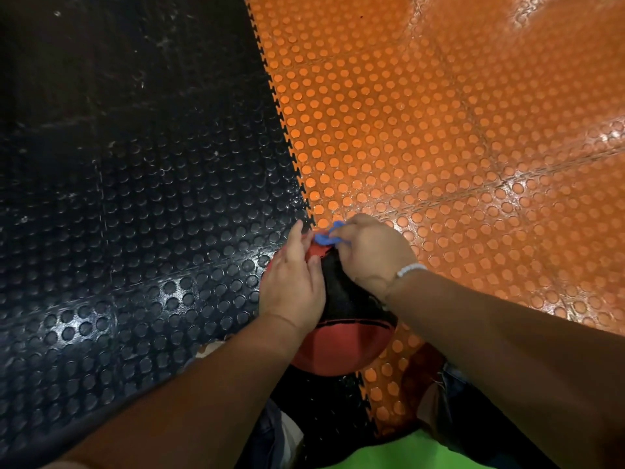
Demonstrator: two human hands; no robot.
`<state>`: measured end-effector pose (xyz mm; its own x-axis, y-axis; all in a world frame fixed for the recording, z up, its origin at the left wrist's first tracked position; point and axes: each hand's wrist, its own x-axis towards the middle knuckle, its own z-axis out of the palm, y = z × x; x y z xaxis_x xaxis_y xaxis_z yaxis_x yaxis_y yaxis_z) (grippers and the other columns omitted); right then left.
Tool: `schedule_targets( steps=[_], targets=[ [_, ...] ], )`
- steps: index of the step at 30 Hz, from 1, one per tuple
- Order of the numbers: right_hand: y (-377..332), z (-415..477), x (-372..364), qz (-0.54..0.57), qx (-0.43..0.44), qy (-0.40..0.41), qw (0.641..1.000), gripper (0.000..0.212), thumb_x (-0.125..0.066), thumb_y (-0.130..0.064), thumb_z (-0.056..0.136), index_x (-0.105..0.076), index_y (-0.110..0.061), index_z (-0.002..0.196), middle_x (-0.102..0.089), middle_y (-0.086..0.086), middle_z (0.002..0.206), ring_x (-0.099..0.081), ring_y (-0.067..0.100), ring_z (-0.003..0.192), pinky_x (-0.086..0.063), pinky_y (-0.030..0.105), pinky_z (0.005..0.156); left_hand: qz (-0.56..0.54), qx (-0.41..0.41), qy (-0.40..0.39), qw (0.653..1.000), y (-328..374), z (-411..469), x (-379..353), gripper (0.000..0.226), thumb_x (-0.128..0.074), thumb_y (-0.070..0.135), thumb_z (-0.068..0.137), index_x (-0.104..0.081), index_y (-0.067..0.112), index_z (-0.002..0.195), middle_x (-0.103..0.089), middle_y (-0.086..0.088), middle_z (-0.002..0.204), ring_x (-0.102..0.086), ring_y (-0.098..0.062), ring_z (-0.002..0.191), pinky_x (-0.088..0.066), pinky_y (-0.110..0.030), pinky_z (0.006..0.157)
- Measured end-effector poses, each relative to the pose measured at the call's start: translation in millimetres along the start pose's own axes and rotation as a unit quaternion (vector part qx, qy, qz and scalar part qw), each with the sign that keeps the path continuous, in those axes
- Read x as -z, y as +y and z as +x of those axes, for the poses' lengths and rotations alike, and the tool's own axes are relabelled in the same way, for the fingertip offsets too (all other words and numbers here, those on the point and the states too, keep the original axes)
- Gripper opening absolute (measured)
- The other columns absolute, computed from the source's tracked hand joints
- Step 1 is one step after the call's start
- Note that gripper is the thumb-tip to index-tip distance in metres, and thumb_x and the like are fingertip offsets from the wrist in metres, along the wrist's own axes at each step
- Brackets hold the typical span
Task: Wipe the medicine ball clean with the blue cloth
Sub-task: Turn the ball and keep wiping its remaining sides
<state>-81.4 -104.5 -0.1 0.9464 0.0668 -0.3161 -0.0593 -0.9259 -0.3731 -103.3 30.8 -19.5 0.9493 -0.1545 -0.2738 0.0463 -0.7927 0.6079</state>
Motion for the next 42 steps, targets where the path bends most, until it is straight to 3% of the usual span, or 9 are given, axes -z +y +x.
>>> schedule_targets(
  steps=[4, 11, 15, 21, 26, 32, 34, 37, 42],
  targets=[
    [11.5, 24.6, 1.8, 0.035, -0.121, -0.03, 0.992, 0.026, -0.049, -0.015, 0.091, -0.068, -0.017, 0.109, -0.064, 0.008, 0.104, -0.056, 0.024, 0.082, -0.043, 0.024, 0.069, 0.015, -0.011, 0.01, 1.0, 8.4, -1.0, -5.7, 0.055, -0.038, 0.019, 0.098, -0.02, 0.015, 0.15, -0.046, 0.011, 0.144, -0.042, -0.017, 0.131, -0.025, -0.027, 0.105],
    [17.3, -26.1, -4.8, 0.066, 0.088, 0.068, 0.992, 0.025, -0.056, -0.015, 0.077, -0.076, -0.018, 0.091, -0.067, 0.012, 0.097, -0.064, 0.037, 0.081, -0.054, 0.04, 0.077, 0.081, -0.009, -0.016, 0.997, 10.2, -15.6, -17.5, 0.082, 0.0, 0.053, 0.082, -0.028, 0.016, 0.149, -0.028, -0.003, 0.155, -0.02, -0.018, 0.144, -0.008, -0.037, 0.119],
    [34.1, -7.1, -4.4, 0.12, -0.117, 0.029, 0.985, 0.031, -0.05, -0.012, 0.092, -0.068, -0.026, 0.111, -0.058, 0.005, 0.119, -0.058, 0.024, 0.099, -0.037, 0.018, 0.076, 0.086, -0.016, -0.011, 0.996, 9.7, -12.7, -23.8, 0.086, 0.005, 0.052, 0.08, -0.033, 0.015, 0.148, -0.029, -0.001, 0.155, -0.02, -0.016, 0.144, -0.014, -0.038, 0.118],
    [19.1, -32.4, -12.9, 0.071, 0.115, 0.077, 0.988, 0.027, -0.055, -0.014, 0.081, -0.074, -0.02, 0.099, -0.066, 0.01, 0.104, -0.061, 0.038, 0.084, -0.054, 0.042, 0.077, 0.076, 0.01, -0.03, 0.997, 2.3, -7.0, -15.0, 0.072, -0.007, 0.039, 0.084, -0.032, 0.017, 0.148, -0.029, 0.002, 0.155, -0.02, -0.012, 0.144, -0.012, -0.032, 0.118],
    [53.3, 2.5, -5.9, 0.124, -0.227, -0.06, 0.964, 0.028, -0.046, -0.012, 0.093, -0.068, -0.013, 0.11, -0.065, 0.01, 0.103, -0.059, 0.025, 0.087, -0.042, 0.023, 0.07, 0.085, -0.006, -0.038, 0.996, 7.4, -13.0, -16.7, 0.067, -0.011, 0.037, 0.087, -0.027, 0.02, 0.15, -0.023, 0.006, 0.157, -0.015, -0.009, 0.144, -0.01, -0.033, 0.119],
    [17.5, -34.8, -15.8, 0.085, 0.087, 0.084, 0.989, 0.032, -0.052, -0.013, 0.084, -0.07, -0.02, 0.109, -0.064, 0.006, 0.108, -0.058, 0.034, 0.091, -0.049, 0.037, 0.084, 0.061, -0.022, -0.013, 0.998, -7.9, -9.9, -15.3, 0.084, 0.001, 0.047, 0.077, -0.036, 0.017, 0.146, -0.032, 0.003, 0.153, -0.023, -0.011, 0.142, -0.014, -0.033, 0.118],
    [44.4, -29.2, -24.1, 0.158, 0.006, 0.127, 0.979, 0.028, -0.053, -0.012, 0.087, -0.071, -0.019, 0.107, -0.064, 0.005, 0.102, -0.059, 0.025, 0.088, -0.046, 0.028, 0.084, 0.051, -0.023, -0.014, 0.998, -9.2, -13.0, -11.8, 0.082, 0.0, 0.048, 0.079, -0.035, 0.017, 0.147, -0.031, 0.003, 0.154, -0.022, -0.009, 0.142, -0.011, -0.029, 0.119],
    [79.9, -19.0, -30.2, 0.171, -0.208, -0.064, 0.961, 0.025, -0.05, -0.015, 0.094, -0.069, -0.014, 0.11, -0.066, 0.013, 0.103, -0.056, 0.023, 0.088, -0.042, 0.024, 0.068, 0.037, -0.013, -0.022, 0.999, -11.6, -16.9, -4.7, 0.069, -0.009, 0.042, 0.087, -0.032, 0.019, 0.148, -0.029, 0.006, 0.154, -0.019, -0.006, 0.142, -0.006, -0.021, 0.117],
    [67.6, -9.7, -25.2, 0.365, -0.197, 0.033, 0.909, 0.023, -0.056, -0.011, 0.092, -0.068, -0.014, 0.11, -0.066, 0.008, 0.11, -0.058, 0.04, 0.104, -0.048, 0.047, 0.091, -0.005, -0.014, -0.001, 1.0, -27.7, -20.1, 1.5, 0.06, -0.021, 0.035, 0.09, -0.039, 0.019, 0.144, -0.036, 0.008, 0.15, -0.022, 0.004, 0.133, -0.009, -0.015, 0.112]
  ],
)
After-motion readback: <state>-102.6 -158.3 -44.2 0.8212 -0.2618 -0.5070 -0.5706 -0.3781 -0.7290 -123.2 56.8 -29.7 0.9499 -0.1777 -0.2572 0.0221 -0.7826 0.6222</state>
